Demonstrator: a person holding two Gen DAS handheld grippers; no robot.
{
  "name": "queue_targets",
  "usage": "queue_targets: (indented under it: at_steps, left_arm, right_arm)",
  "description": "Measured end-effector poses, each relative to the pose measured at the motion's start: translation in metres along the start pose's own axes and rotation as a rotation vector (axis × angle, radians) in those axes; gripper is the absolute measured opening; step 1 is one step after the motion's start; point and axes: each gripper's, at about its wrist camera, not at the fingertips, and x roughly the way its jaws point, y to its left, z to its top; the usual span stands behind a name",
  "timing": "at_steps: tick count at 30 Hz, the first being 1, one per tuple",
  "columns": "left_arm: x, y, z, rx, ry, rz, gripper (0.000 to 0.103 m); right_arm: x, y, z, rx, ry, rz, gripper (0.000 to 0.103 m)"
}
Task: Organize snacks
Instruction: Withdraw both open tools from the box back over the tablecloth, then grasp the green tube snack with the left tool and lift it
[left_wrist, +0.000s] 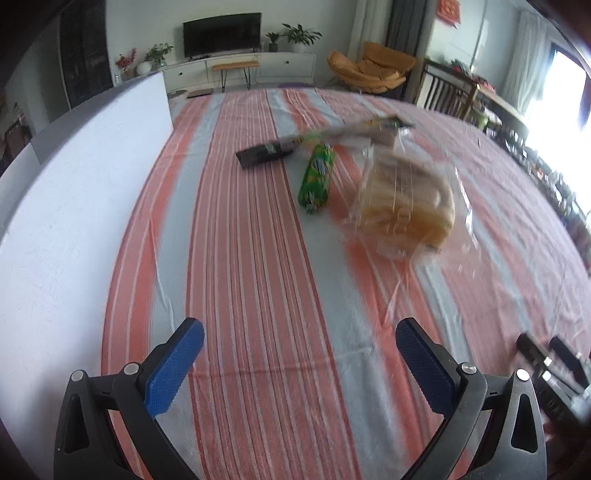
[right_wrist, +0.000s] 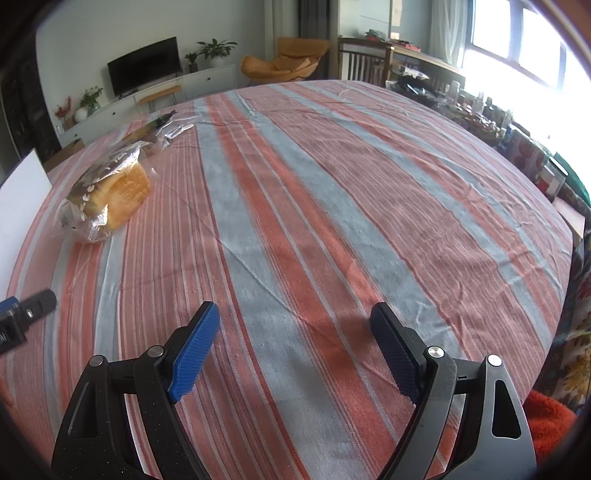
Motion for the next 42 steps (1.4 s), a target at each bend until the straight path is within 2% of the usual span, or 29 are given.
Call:
queue_targets:
  at_steps: [2, 4, 6, 8, 9, 11, 12, 15, 16, 17, 19, 22, 23, 25, 27, 29, 32, 35, 36, 38, 39, 40, 41, 42]
  left_arm:
    - [-0.011, 0.000, 0.018, -0.045, -0.071, 0.020, 0.103]
    - [-0.011, -0.005, 0.038, -0.055, -0.105, 0.105, 0.103]
    - [-0.004, -0.014, 0.057, -0.038, -0.123, 0.229, 0.103]
    - [0.012, -0.020, 0.072, -0.019, -0.129, 0.303, 0.103]
    - [0.024, -0.022, 0.077, -0.020, -0.098, 0.316, 0.102]
    - [0.043, -0.030, 0.080, -0.010, -0.015, 0.232, 0.089]
    - [0.044, -0.041, 0.076, 0.008, -0.002, 0.164, 0.072]
    - [0.034, -0.085, 0.065, 0.161, 0.053, -0.120, 0.072]
    - [0.028, -0.092, 0.064, 0.187, 0.057, -0.153, 0.072]
    - [0.021, -0.092, 0.067, 0.178, 0.038, -0.158, 0.074]
    - [0.009, -0.071, 0.080, 0.090, -0.010, -0.153, 0.093]
    - [0.006, -0.024, 0.105, -0.065, -0.069, -0.072, 0.097]
    - [0.008, -0.009, 0.110, -0.104, -0.062, -0.058, 0.097]
    - [0.019, 0.008, 0.115, -0.129, -0.012, -0.087, 0.097]
    - [0.035, 0.009, 0.115, -0.084, 0.059, -0.103, 0.097]
    - [0.049, -0.001, 0.113, -0.012, 0.097, -0.085, 0.097]
    - [0.067, -0.022, 0.112, 0.095, 0.111, -0.019, 0.096]
    - [0.079, -0.035, 0.110, 0.159, 0.117, 0.015, 0.096]
    - [0.082, -0.039, 0.109, 0.179, 0.118, 0.020, 0.092]
    - [0.087, -0.046, 0.107, 0.222, 0.123, 0.037, 0.075]
    - [0.090, -0.048, 0.105, 0.241, 0.134, 0.050, 0.055]
    - [0.091, -0.049, 0.102, 0.249, 0.141, 0.059, 0.044]
    - [0.088, -0.048, 0.100, 0.240, 0.119, 0.044, 0.038]
    - [0.087, -0.046, 0.097, 0.231, 0.122, 0.039, 0.025]
  right_arm:
    - [0.000, 0.000, 0.000, -0.002, 0.001, 0.001, 0.087]
    - [0.000, 0.001, 0.000, -0.003, 0.002, 0.002, 0.087]
    - [0.000, 0.001, 0.000, -0.003, 0.002, 0.002, 0.088]
    - [0.000, 0.001, 0.000, -0.004, 0.002, 0.003, 0.088]
    - [0.000, 0.001, 0.000, -0.003, 0.002, 0.004, 0.088]
    - [0.000, 0.001, -0.001, -0.003, 0.002, 0.004, 0.088]
    - [0.000, 0.001, 0.000, -0.003, 0.002, 0.004, 0.088]
    - [0.001, 0.002, -0.001, -0.005, 0.003, 0.007, 0.089]
    - [0.000, 0.002, -0.001, -0.005, 0.003, 0.007, 0.089]
    - [0.000, 0.002, 0.000, -0.004, 0.003, 0.008, 0.089]
    - [0.000, 0.003, -0.001, -0.005, 0.003, 0.008, 0.089]
    - [0.000, 0.003, 0.000, -0.005, 0.003, 0.008, 0.089]
    - [0.000, 0.003, -0.001, -0.005, 0.003, 0.008, 0.089]
    - [0.000, 0.003, -0.001, -0.004, 0.003, 0.008, 0.090]
    - [0.000, 0.003, 0.000, -0.004, 0.003, 0.008, 0.090]
    - [0.000, 0.003, -0.001, -0.004, 0.003, 0.009, 0.090]
    - [0.000, 0.003, -0.001, -0.005, 0.003, 0.009, 0.090]
    - [0.000, 0.003, 0.000, -0.004, 0.003, 0.008, 0.090]
    - [0.000, 0.003, 0.000, -0.004, 0.003, 0.008, 0.090]
    - [0.000, 0.003, 0.000, -0.004, 0.003, 0.009, 0.090]
    - [0.000, 0.003, 0.000, -0.004, 0.003, 0.009, 0.090]
    - [0.000, 0.003, -0.001, -0.005, 0.003, 0.009, 0.090]
    - [0.000, 0.003, 0.000, -0.004, 0.003, 0.009, 0.090]
    - [0.000, 0.003, 0.000, -0.004, 0.003, 0.009, 0.090]
